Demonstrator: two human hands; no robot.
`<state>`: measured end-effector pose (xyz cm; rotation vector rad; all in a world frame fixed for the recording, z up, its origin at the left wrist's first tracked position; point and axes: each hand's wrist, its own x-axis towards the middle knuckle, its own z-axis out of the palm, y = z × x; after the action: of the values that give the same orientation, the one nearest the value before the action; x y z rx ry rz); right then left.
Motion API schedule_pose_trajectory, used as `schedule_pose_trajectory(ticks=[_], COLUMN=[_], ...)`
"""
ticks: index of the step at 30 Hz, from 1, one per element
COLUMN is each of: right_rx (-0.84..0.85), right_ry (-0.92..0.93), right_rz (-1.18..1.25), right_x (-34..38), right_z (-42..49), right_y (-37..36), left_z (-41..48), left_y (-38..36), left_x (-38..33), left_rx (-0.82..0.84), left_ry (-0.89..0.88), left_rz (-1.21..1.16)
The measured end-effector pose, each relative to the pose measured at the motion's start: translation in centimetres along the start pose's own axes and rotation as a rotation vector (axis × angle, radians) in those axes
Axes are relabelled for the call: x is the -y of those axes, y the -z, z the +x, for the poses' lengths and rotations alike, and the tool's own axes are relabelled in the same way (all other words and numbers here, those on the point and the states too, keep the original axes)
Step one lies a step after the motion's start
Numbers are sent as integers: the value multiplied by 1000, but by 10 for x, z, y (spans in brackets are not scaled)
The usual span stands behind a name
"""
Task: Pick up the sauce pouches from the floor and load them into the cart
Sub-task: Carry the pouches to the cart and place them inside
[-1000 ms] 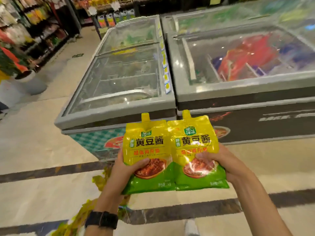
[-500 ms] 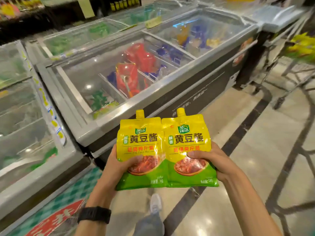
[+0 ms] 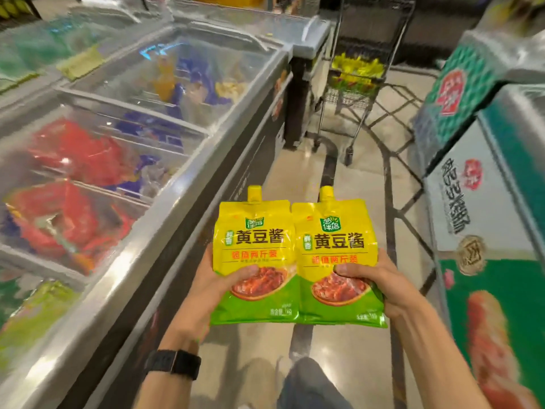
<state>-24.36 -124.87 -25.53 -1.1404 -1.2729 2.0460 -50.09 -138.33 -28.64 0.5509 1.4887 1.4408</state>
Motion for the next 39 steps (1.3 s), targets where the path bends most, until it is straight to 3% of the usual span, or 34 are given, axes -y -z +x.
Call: schedule_pose_trajectory(ticks=[4,13,19,29,39], right_rx=[-52,-83,-99,-214,-299], right_ry=[-13,18,49,69,80], right_rz=[96,95,126,168,199], right_x=[8,87,130,190,238], right_z=[48,186,268,415,517], right_y=[32,85,101,112,156], left_z=[78,244,343,531,664], left_y=[-24,-83,-103,-124,-178], left_x=[-9,-54,-92,-154,-190], left_rx=[118,111,165,322,439], left_ry=[76,90,41,80,127], left_rz=[35,92,145,143,162])
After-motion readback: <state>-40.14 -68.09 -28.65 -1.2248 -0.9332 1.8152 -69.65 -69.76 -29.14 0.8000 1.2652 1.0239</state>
